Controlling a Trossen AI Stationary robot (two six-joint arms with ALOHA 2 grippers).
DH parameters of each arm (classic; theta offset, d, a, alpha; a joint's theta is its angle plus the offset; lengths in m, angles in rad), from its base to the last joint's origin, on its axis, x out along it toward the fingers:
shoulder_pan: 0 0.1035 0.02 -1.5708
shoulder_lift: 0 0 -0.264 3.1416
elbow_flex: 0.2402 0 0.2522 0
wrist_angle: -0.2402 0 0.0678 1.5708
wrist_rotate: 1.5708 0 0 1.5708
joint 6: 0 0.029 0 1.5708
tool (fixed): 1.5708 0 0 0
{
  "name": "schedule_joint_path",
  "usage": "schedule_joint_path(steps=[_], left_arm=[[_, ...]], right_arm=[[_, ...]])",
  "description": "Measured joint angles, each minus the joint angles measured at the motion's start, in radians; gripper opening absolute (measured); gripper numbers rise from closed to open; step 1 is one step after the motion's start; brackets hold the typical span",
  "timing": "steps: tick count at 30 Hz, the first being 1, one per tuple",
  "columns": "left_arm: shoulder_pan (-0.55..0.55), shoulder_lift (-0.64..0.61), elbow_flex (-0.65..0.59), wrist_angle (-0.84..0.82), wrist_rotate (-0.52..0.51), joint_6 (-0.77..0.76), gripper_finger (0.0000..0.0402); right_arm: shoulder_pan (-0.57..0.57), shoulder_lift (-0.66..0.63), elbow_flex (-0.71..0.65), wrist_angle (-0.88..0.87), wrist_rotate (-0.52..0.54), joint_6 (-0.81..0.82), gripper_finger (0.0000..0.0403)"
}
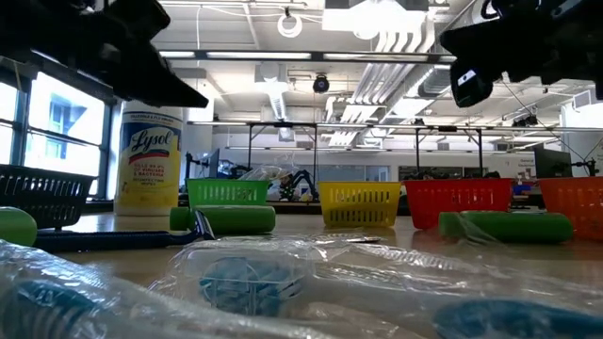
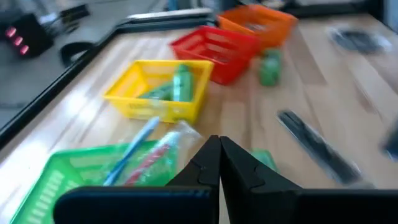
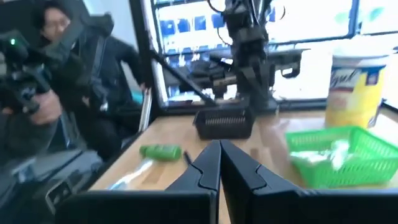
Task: Pick & Place Travel size toiletries
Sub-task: Put the black hairbrush into the orange bin
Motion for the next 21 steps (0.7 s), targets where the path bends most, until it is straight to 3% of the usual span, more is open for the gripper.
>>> schedule_joint_path(steps=[6, 10, 21], left_arm=[[0.08, 0.0, 0.0, -0.027, 0.083, -0.131, 0.0], [0.067, 0.0, 0.0, 0.029, 0.105, -0.141, 0.0], [-0.037, -0.005, 0.001, 0.214, 0.121, 0.011, 0.0]], right_arm=[[-0.047, -0.009, 0.0, -0.005, -0.006, 0.05, 0.0002], [-0.035, -0.008, 0.0, -0.067, -0.005, 0.064, 0.0002], [0.043, -0.022, -0.001, -0.024, 0.056, 0.057, 0.0002]])
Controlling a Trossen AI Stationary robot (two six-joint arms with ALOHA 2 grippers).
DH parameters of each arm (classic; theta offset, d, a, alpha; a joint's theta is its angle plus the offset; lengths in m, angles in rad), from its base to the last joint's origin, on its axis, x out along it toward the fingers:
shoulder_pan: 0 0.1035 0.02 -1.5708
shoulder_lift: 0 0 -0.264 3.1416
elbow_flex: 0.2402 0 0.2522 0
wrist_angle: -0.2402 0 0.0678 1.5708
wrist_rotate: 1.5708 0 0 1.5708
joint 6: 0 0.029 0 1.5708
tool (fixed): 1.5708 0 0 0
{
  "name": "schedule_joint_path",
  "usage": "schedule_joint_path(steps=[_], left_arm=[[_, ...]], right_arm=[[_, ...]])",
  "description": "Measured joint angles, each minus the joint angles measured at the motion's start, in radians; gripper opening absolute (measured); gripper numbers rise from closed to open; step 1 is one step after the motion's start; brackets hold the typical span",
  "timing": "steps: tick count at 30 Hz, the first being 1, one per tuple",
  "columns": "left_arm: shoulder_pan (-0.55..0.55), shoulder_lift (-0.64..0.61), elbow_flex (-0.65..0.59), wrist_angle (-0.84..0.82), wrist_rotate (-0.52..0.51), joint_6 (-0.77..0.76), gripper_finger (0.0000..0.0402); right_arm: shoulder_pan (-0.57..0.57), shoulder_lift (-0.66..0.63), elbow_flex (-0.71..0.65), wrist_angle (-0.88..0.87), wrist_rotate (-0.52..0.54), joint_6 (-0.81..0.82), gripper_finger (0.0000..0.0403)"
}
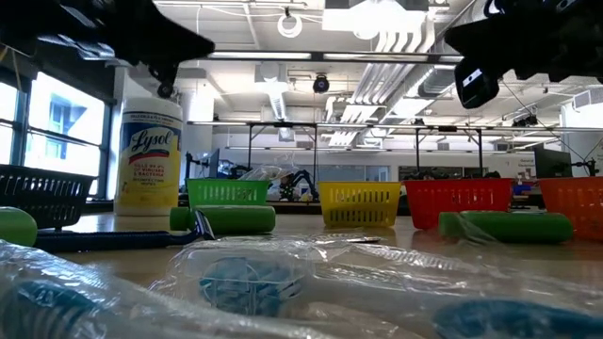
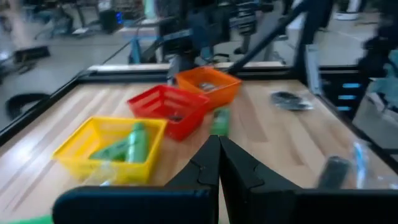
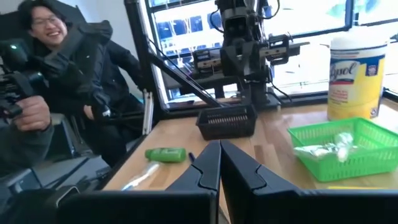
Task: Pick & Place Travel size toiletries
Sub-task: Put the black hairbrush into the orange bin
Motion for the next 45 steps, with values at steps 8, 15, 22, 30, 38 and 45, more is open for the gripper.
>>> schedule_joint_path(steps=[8, 15, 22, 30, 38, 45], left_arm=[[-0.06, 0.002, 0.001, -0.04, -0.011, 0.006, 0.0], [-0.112, 0.0, 0.001, -0.037, 0.06, 0.012, 0.0], [-0.122, 0.003, 0.001, -0.059, 0.061, -0.067, 0.0], [-0.122, 0.001, 0.001, -0.055, 0.101, 0.005, 0.0], [-0.122, 0.004, -0.001, -0.055, 0.072, -0.012, 0.0], [-0.122, 0.004, -0.001, 0.047, 0.073, -0.036, 0.0]], right_arm=[[-0.003, 0.0, 0.0, -0.016, 0.026, -0.053, 0.0002], [0.005, -0.036, 0.001, 0.043, 0.052, -0.035, 0.0002], [0.005, -0.039, 0.001, 0.029, 0.052, -0.038, 0.0002], [0.005, -0.033, 0.001, -0.015, 0.048, -0.016, 0.0002], [0.005, -0.033, 0.001, -0.024, 0.051, -0.016, 0.0002], [0.004, -0.033, 0.001, 0.002, 0.052, -0.07, 0.0002]])
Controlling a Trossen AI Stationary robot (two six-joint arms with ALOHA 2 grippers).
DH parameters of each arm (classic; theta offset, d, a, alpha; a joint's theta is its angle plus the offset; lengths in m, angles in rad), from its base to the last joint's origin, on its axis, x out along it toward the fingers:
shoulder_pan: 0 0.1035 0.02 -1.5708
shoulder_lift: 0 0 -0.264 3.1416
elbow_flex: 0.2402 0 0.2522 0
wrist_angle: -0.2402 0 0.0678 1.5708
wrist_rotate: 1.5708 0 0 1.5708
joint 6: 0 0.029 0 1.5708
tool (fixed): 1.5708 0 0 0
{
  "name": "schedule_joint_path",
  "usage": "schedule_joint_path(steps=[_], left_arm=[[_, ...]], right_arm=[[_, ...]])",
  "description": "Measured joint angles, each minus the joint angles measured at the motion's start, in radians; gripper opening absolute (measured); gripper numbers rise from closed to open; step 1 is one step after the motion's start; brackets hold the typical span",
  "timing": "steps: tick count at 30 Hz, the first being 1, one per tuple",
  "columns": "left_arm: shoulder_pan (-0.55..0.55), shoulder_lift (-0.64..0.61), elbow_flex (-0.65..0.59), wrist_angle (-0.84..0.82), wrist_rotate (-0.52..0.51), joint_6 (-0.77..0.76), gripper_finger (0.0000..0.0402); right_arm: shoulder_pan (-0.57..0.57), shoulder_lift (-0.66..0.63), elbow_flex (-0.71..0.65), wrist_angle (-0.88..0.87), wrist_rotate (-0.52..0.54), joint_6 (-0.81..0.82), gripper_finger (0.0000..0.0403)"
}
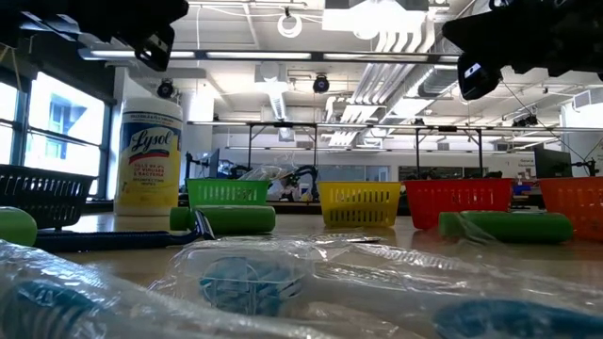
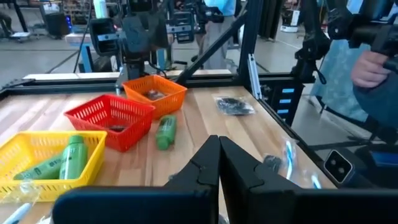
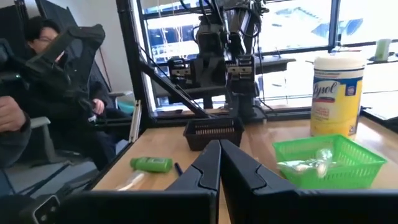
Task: Pick & Place Travel size toiletries
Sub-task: Put the black hairbrush into the orange bin
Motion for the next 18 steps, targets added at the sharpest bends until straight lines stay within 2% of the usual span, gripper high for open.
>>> schedule_joint_path(steps=[4, 13, 18], left_arm=[[0.0, 0.0, 0.0, -0.043, -0.038, -0.056, 0.0], [-0.002, 0.03, 0.0, -0.107, -0.041, -0.207, 0.0003], [-0.008, 0.098, 0.0, -0.056, -0.045, -0.206, 0.0039]], right_arm=[[-0.009, 0.0, 0.0, -0.01, 0.006, -0.025, 0.0002], [0.001, 0.001, 0.0, -0.019, 0.003, 0.023, 0.0002], [0.001, 0.011, 0.0, -0.034, 0.044, 0.027, 0.0002]])
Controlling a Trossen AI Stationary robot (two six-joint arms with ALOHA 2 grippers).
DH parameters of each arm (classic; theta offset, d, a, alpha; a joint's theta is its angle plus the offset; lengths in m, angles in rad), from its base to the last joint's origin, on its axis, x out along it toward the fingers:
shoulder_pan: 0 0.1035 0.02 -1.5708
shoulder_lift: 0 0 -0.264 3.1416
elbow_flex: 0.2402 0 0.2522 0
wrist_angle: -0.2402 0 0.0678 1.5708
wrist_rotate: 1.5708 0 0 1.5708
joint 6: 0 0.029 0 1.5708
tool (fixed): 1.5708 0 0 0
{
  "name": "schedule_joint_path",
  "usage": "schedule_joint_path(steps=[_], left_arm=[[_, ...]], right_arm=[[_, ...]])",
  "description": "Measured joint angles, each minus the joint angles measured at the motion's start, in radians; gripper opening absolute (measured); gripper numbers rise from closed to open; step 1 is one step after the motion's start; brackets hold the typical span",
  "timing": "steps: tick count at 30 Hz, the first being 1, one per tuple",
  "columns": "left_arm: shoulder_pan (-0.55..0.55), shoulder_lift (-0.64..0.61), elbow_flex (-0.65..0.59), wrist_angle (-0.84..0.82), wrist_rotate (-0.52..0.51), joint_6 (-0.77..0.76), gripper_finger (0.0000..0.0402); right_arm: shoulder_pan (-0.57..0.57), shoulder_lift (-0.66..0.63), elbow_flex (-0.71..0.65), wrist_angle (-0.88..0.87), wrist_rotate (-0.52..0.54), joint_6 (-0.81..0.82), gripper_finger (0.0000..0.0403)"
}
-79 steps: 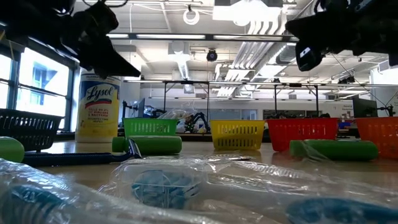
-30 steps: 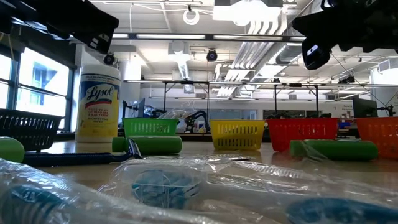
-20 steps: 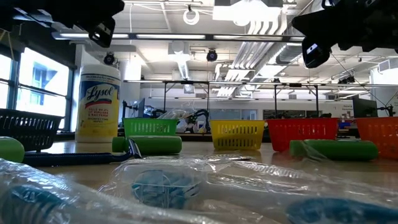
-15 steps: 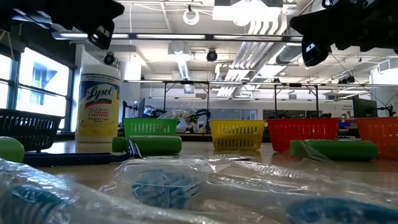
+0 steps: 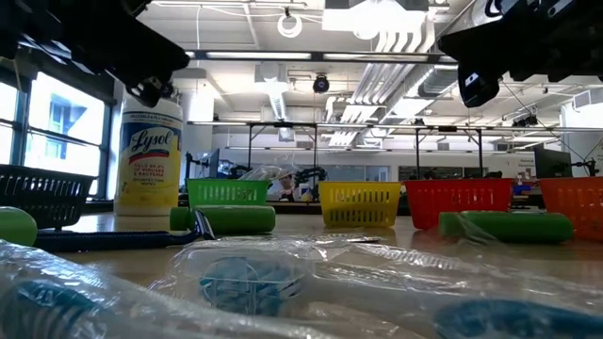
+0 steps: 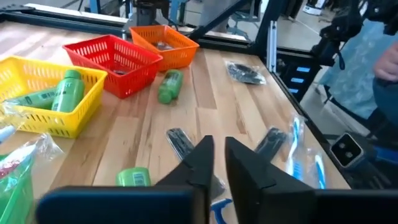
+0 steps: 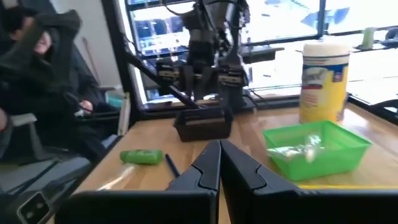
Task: Pick & Place Travel size toiletries
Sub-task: Put the black hairbrush into the orange bin
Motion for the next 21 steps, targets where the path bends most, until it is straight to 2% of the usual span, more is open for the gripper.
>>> schedule_joint_path(steps=[4, 8, 11, 13, 17, 19, 21], left_arm=[[0.001, 0.03, 0.0, 0.009, -0.01, 0.009, 0.0082], [0.001, 0.033, 0.0, -0.011, -0.019, 0.043, 0.0107], [0.001, 0.033, 0.001, -0.033, -0.021, 0.064, 0.0111], [0.001, 0.033, 0.001, -0.037, -0.021, 0.064, 0.0111], [0.001, 0.033, 0.001, -0.073, -0.023, 0.065, 0.0111], [0.001, 0.033, 0.001, -0.074, -0.023, 0.073, 0.0111], [0.001, 0.033, 0.001, -0.081, -0.023, 0.074, 0.0111]], right_arm=[[0.0, 0.003, 0.001, -0.072, 0.011, 0.083, 0.0002], [0.0, 0.003, 0.063, -0.275, 0.003, 0.168, 0.0002], [0.004, 0.003, 0.187, -0.545, -0.047, 0.23, 0.0002], [0.019, 0.003, 0.303, -0.805, -0.099, 0.277, 0.0002], [0.084, 0.032, 0.514, -1.201, -0.171, 0.317, 0.0002], [0.13, 0.06, 0.596, -1.338, -0.22, 0.318, 0.0002], [0.171, 0.098, 0.653, -1.38, -0.264, 0.323, 0.0002]])
